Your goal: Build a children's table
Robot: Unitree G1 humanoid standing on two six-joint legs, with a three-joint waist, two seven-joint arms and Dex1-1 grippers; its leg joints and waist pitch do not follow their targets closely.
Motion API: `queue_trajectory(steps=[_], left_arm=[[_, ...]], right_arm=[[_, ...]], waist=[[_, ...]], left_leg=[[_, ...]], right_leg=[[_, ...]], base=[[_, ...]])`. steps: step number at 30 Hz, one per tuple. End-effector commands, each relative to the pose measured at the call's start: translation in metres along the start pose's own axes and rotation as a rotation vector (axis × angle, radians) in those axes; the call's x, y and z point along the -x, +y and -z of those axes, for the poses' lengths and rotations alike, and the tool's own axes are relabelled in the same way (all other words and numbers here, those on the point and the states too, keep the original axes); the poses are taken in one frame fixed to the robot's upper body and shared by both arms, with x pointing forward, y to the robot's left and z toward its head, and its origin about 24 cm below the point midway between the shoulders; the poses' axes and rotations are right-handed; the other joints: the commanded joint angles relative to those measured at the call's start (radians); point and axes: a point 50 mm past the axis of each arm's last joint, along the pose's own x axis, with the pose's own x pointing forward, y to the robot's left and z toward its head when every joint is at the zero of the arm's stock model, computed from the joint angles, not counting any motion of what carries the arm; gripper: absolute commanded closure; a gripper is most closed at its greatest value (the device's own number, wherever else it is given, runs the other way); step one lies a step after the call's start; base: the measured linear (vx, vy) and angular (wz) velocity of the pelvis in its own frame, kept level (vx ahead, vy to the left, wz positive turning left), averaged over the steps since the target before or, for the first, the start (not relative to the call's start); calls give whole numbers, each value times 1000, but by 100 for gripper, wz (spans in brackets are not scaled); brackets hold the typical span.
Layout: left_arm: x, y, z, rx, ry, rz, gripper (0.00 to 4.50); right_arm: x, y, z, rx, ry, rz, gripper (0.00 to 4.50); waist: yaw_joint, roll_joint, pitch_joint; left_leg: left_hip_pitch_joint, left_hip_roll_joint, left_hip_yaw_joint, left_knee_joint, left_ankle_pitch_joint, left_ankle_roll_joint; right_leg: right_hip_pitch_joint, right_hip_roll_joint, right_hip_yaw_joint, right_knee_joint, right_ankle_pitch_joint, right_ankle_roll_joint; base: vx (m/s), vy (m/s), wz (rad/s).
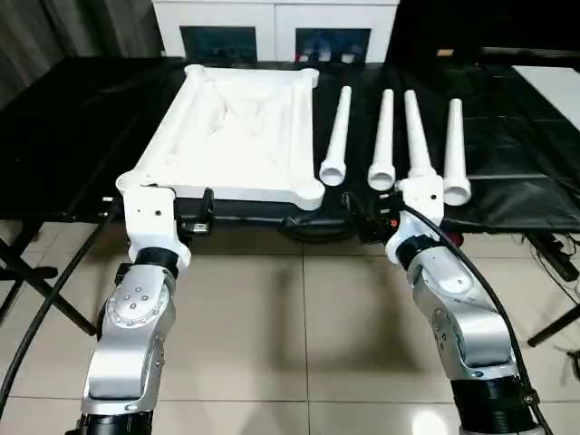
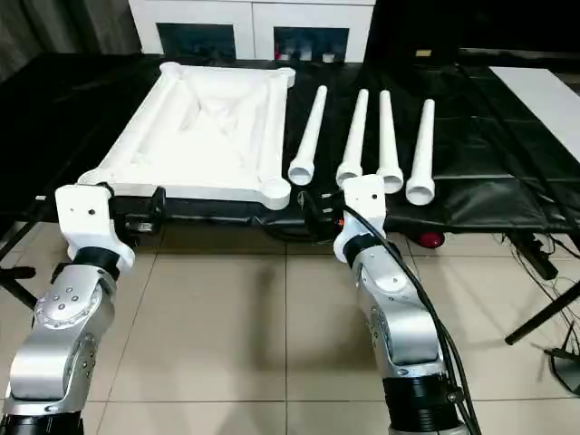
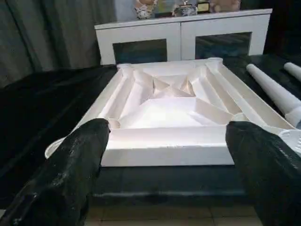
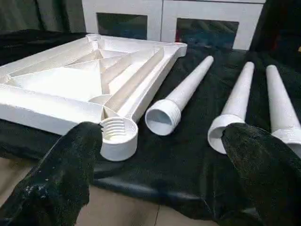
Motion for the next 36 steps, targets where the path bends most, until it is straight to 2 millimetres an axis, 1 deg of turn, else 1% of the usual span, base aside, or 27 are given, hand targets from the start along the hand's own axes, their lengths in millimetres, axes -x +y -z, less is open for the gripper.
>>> queue_trajectory(steps=[1,6,7,9,10,11,12,13,14,16,17,18,19,20,21,23,24,25,27,28,29,30,32,33,34,35,36], left_arm=[[1,1,-1,-3,4,-9,7],[1,1,-2,-6,5,-5,7],[1,0,-3,-7,4,-2,7],[0,1,-4,-7,4,-2,7],[0,1,-4,-7,4,-2,7],[0,1,-3,-6,6,-3,7],[0,1,-3,-6,6,-3,7],[0,1,-3,-4,7,-3,7],[0,0,-4,-4,7,-3,7],[0,0,-4,-2,6,-3,7],[0,0,-4,3,7,-3,7],[0,0,-4,5,8,-2,7],[0,0,-4,6,8,-2,7],[0,0,-4,8,9,-2,7],[0,0,-4,8,9,-2,7],[-1,1,-4,10,8,-4,7],[-1,0,-4,12,8,-4,7],[-1,0,-4,12,9,-3,7],[0,-2,-3,17,13,2,7],[-1,-2,-3,21,15,3,7],[-1,-3,-2,24,16,5,7],[-1,-4,0,33,23,9,7],[0,-6,3,42,32,15,7],[0,-7,4,45,37,18,7],[1,-8,6,46,42,21,7],[1,-8,8,47,47,23,7],[2,-9,9,51,51,24,7]], right_arm=[[-1,2,-2,28,6,-17,0],[-1,3,-2,39,8,-14,0],[-2,2,-1,39,11,-13,0],[-2,3,-1,50,12,-17,0],[-2,3,-1,50,12,-17,0],[-2,4,-1,44,10,-18,0],[-2,4,-1,44,10,-18,0],[-2,4,-1,23,8,-16,0],[-2,3,-1,20,8,-15,0],[-2,3,-1,12,11,-9,0],[-2,3,-1,11,13,-10,0],[-2,3,-1,12,12,-11,0],[-2,3,-1,13,12,-12,0],[-2,3,-2,14,10,-15,0],[-2,3,-2,14,10,-16,0],[-2,4,-2,13,8,-20,0],[-2,4,-2,14,9,-21,0],[-2,4,-2,15,9,-22,0],[-2,4,-2,20,12,-22,0],[-2,4,-2,21,11,-21,0],[-2,3,-2,20,11,-21,0],[-3,3,-3,24,10,-19,0],[-3,3,-3,24,8,-10,0],[-3,2,-3,22,7,-5,0],[-3,1,-3,21,5,5,0],[-4,-1,-3,18,5,16,0],[-4,-2,-3,-7,10,27,0]], waist=[[3,2,-82],[4,2,-78],[10,-14,-69],[10,10,-68],[14,28,-65],[-15,39,-66],[-29,39,-65],[-50,66,-69],[-49,40,-65],[-32,8,-42],[-9,-25,-25],[34,-63,-28],[53,-59,-36],[57,-55,-38],[55,-47,-26],[52,-15,-26],[46,21,-31],[35,22,-16],[-12,62,-59],[-25,58,-64],[-33,54,-67],[-40,38,-62],[-43,0,-52],[-16,-52,-53],[1,-61,-54],[23,-49,-60],[24,-47,-57]], left_leg=[[17,-5,-13,-40,59,239],[34,-4,-21,-29,107,300],[-69,-51,-31,-1,114,374],[-88,-48,-66,15,169,434],[-63,-49,-75,9,182,426],[29,-46,-154,-1,243,491],[60,-39,-197,-7,263,542],[165,34,-207,1,211,507],[153,115,-255,-19,206,514],[98,103,-199,-50,35,458],[60,21,-133,-38,-138,332],[-6,-93,-69,93,-176,228],[-50,-69,-93,145,-83,164],[-75,-73,-101,157,-40,142],[-75,-70,-105,145,1,110],[-58,-42,-100,79,47,99],[-20,-12,-93,12,28,79],[-23,3,-100,-30,-63,82],[124,99,-199,-83,-444,101],[134,110,-223,-91,-438,146],[144,108,-235,-78,-333,278],[130,99,-224,-68,-219,385],[78,31,-170,-58,-154,395],[-3,-72,-86,10,-185,305],[-50,-101,-73,85,-167,271],[-117,-63,-104,153,-38,153],[-129,-58,-106,146,-6,133]], right_leg=[[69,5,6,-16,162,-252],[59,4,6,-9,151,-258],[128,-21,-6,-41,131,-203],[152,-52,-60,-69,3,-154],[140,-41,-77,-74,-35,-143],[97,33,-113,-33,-77,-111],[69,49,-116,-5,-106,-87],[-38,41,-88,50,-177,-100],[-74,7,-43,129,-175,-50],[-82,-21,2,132,-61,-18],[-38,-46,45,19,-28,-58],[71,-106,157,-78,-320,-114],[120,-147,192,-89,-478,-163],[133,-132,184,-78,-472,-169],[115,-107,170,-83,-436,-206],[110,-81,117,-96,-421,-285],[98,-50,60,-97,-418,-265],[88,-16,36,-84,-419,-236],[-4,18,-2,52,-217,-181],[-21,21,-7,85,-141,-139],[-60,13,-10,119,-76,-47],[-87,0,-5,133,-31,8],[-57,-25,18,56,46,-7],[35,-71,86,-43,-20,-63],[92,-130,143,-75,-140,-94],[137,-164,157,-76,-275,-209],[139,-150,139,-72,-248,-237]], base=[[60,4,2],[0,0,0],[10,4,20],[8,7,43],[46,5,65],[84,-30,62],[84,-30,62],[87,-75,44],[44,-82,22],[26,-84,13],[18,-97,11],[18,-97,11],[44,-87,14],[43,-63,8],[43,-63,8],[28,9,6],[56,17,12],[91,81,-2],[121,82,5],[119,50,14],[112,39,1],[112,39,1],[100,-22,-4],[98,-53,-2],[110,-68,7],[114,-44,-3],[114,-44,-3]])
